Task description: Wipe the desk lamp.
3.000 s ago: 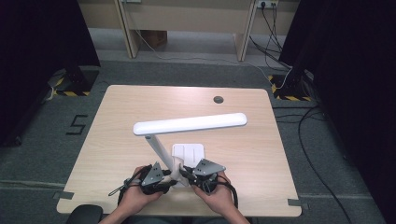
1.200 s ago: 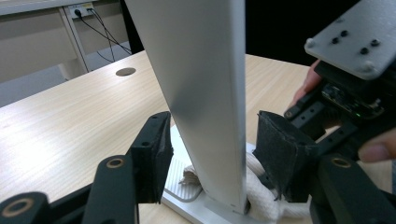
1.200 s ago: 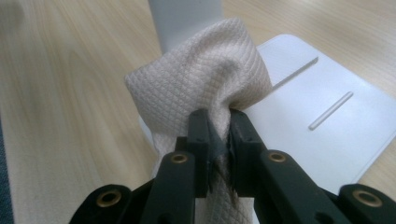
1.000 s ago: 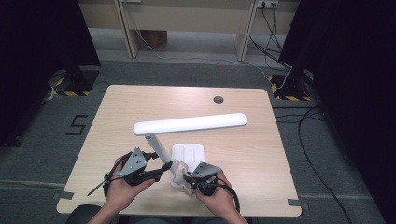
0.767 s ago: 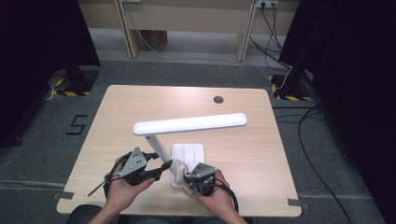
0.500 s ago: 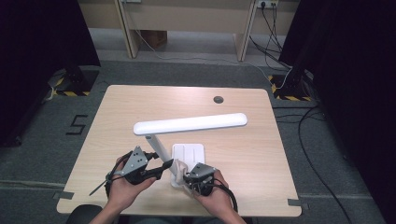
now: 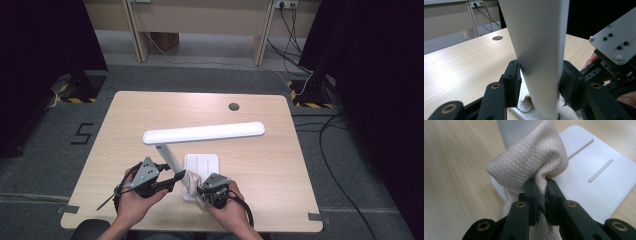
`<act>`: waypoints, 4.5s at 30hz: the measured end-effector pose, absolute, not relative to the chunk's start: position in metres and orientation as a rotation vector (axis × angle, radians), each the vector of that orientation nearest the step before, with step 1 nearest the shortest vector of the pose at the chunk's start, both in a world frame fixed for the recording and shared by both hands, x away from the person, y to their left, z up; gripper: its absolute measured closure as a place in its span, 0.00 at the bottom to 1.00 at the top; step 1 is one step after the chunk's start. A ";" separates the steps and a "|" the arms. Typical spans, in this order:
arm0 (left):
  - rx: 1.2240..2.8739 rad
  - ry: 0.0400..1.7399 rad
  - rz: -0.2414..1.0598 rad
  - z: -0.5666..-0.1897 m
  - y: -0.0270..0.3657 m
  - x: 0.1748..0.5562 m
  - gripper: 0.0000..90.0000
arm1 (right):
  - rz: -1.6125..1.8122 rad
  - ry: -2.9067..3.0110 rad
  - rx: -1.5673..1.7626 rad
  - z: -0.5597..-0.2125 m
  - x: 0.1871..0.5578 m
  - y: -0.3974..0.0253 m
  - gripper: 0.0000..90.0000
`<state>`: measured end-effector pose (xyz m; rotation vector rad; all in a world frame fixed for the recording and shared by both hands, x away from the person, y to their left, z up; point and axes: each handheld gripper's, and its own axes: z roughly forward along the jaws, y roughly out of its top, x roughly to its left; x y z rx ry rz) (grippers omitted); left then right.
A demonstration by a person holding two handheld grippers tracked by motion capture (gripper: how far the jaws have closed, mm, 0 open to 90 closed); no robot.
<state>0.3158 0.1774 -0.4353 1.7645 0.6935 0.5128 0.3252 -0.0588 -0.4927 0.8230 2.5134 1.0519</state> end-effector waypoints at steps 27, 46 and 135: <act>1.762 0.695 0.521 -0.436 0.177 0.315 0.61 | 0.914 2.349 0.920 -0.475 0.340 -0.112 0.92; 1.761 0.694 0.523 -0.437 0.177 0.314 0.61 | 1.088 2.417 0.778 -0.465 0.366 -0.042 0.92; 1.758 0.695 0.528 -0.437 0.176 0.314 0.61 | 1.055 2.410 0.854 -0.471 0.408 -0.028 0.91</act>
